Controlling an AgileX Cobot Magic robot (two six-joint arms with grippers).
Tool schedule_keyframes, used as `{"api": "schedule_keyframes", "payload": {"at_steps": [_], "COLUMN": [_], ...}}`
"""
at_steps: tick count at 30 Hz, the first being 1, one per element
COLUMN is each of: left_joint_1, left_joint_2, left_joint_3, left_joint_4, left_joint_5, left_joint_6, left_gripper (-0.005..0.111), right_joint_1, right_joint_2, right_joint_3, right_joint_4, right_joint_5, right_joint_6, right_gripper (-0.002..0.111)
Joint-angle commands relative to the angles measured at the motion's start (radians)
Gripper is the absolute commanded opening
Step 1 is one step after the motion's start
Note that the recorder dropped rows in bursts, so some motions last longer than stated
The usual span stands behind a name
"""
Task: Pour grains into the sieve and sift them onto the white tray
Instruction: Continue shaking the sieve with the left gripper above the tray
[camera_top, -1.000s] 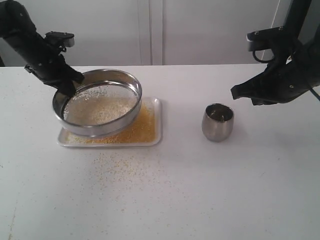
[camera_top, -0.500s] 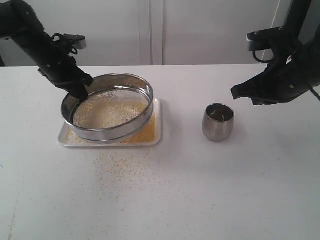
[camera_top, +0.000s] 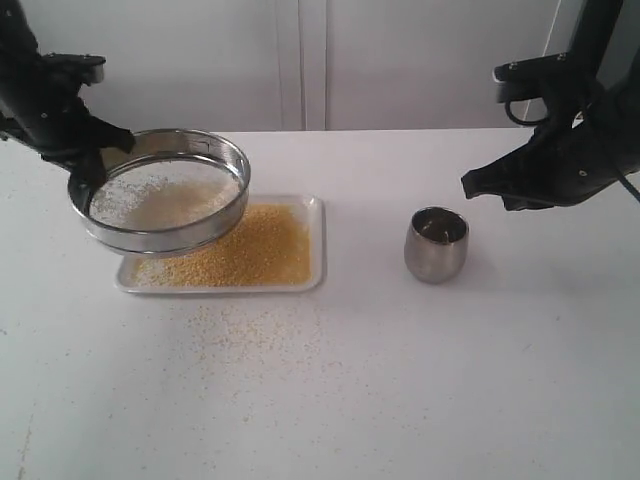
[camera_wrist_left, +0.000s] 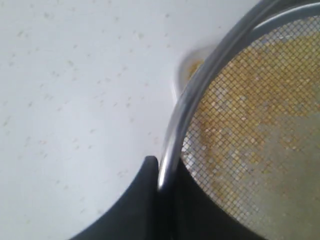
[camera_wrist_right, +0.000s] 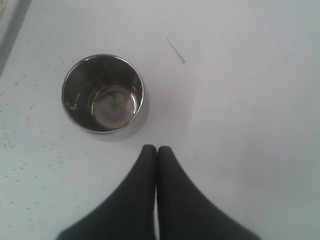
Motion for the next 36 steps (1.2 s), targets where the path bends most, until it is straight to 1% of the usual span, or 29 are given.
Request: {"api": "schedule_keyframes", "payload": {"at_steps": [1, 3, 4, 6, 8, 9, 10, 11, 12, 14, 15, 16, 20, 21, 22, 23, 24, 25, 27, 28, 29, 30, 31, 32, 34, 35, 36], "left_joint_1": [-0.158, -0.139, -0.112, -0.037, 0.02, 0.024, 0.014, -0.015, -0.046, -0.109, -0.112, -0.106, 0.011, 0.04, 0.061, 0.05, 0.024, -0.02, -0.112, -0.141, -0.148, -0.143, -0.113, -0.051, 0.047, 0.051, 0.027], "left_joint_2": [0.012, 0.011, 0.007, -0.01, -0.032, -0.04, -0.04, -0.04, -0.04, -0.04, -0.042, -0.042, -0.081, -0.093, -0.102, -0.102, -0.1, -0.093, -0.08, -0.076, -0.076, -0.08, -0.089, -0.107, -0.12, -0.12, -0.12], "left_joint_3": [0.037, 0.049, 0.049, 0.049, 0.051, 0.057, 0.067, 0.077, 0.087, 0.11, 0.112, 0.112, 0.112, 0.112, 0.116, 0.122, 0.138, 0.154, 0.169, 0.173, 0.173, 0.173, 0.173, 0.173, 0.173, 0.173, 0.173], "left_joint_4": [-0.104, -0.104, -0.104, -0.111, -0.187, -0.244, -0.309, -0.336, -0.324, -0.218, -0.18, -0.177, -0.195, -0.202, -0.24, -0.281, -0.308, -0.321, -0.287, -0.251, -0.239, -0.239, -0.241, -0.241, -0.239, -0.242, -0.247], "left_joint_5": [-0.005, 0.027, 0.041, 0.034, -0.008, -0.029, -0.044, -0.052, -0.057, -0.058, -0.047, -0.034, -0.013, -0.024, -0.061, -0.078, -0.092, -0.104, -0.104, -0.1, -0.095, -0.09, -0.09, -0.102, -0.113, -0.088, -0.022], "left_joint_6": [0.059, 0.065, 0.067, 0.053, 0.002, 0.013, 0.067, 0.127, 0.162, 0.157, 0.125, 0.113, 0.109, 0.079, 0.025, 0.04, 0.079, 0.112, 0.16, 0.171, 0.171, 0.171, 0.171, 0.151, 0.084, 0.165, 0.416], "left_gripper": [0.0, 0.0, 0.0, 0.0, 0.0, 0.0, 0.0, 0.0, 0.0, 0.0, 0.0, 0.0, 0.0, 0.0, 0.0, 0.0, 0.0, 0.0, 0.0, 0.0, 0.0, 0.0, 0.0, 0.0, 0.0, 0.0, 0.0], "right_joint_1": [-0.008, -0.008, -0.008, -0.008, -0.008, -0.008, -0.008, -0.008, -0.008, -0.008, -0.008, -0.008, -0.008, -0.008, -0.008, -0.008, -0.008, -0.008, -0.008, -0.008, -0.008, -0.008, -0.008, -0.008, -0.008, -0.008, -0.008], "right_joint_2": [-0.003, -0.003, -0.003, -0.003, -0.003, -0.003, -0.003, -0.003, -0.003, -0.003, -0.003, -0.003, -0.003, -0.003, -0.003, -0.003, -0.003, -0.003, -0.003, -0.003, -0.003, -0.003, -0.003, -0.003, -0.003, -0.003, -0.003], "right_joint_3": [-0.005, -0.005, -0.005, -0.005, -0.005, -0.005, -0.005, -0.005, -0.005, -0.005, -0.005, -0.005, -0.005, -0.005, -0.005, -0.005, -0.005, -0.005, -0.005, -0.005, -0.005, -0.005, -0.005, -0.005, -0.005, -0.005, -0.005], "right_joint_4": [-0.002, -0.002, -0.002, 0.001, 0.0, 0.0, 0.0, 0.0, 0.0, 0.0, 0.0, 0.0, 0.0, 0.0, 0.0, 0.0, 0.0, 0.0, 0.0, 0.0, 0.0, 0.0, 0.0, 0.0, 0.0, 0.0, 0.0], "right_joint_5": [-0.016, -0.014, -0.014, -0.014, -0.012, -0.012, -0.012, -0.012, -0.012, -0.012, -0.012, -0.012, -0.012, -0.012, -0.012, -0.012, -0.012, -0.012, -0.012, -0.012, -0.012, -0.012, -0.012, -0.014, -0.012, -0.012, -0.012], "right_joint_6": [0.003, 0.003, 0.003, 0.003, 0.003, 0.003, 0.003, 0.003, 0.003, 0.003, 0.003, 0.003, 0.003, 0.003, 0.003, 0.003, 0.003, 0.003, 0.003, 0.003, 0.003, 0.003, 0.003, 0.003, 0.017, 0.022, 0.022], "right_gripper": [0.0, 0.0, 0.0, 0.0, 0.0, 0.0, 0.0, 0.0, 0.0, 0.0, 0.0, 0.0, 0.0, 0.0, 0.0, 0.0, 0.0, 0.0, 0.0, 0.0, 0.0, 0.0, 0.0, 0.0, 0.0, 0.0, 0.0]}}
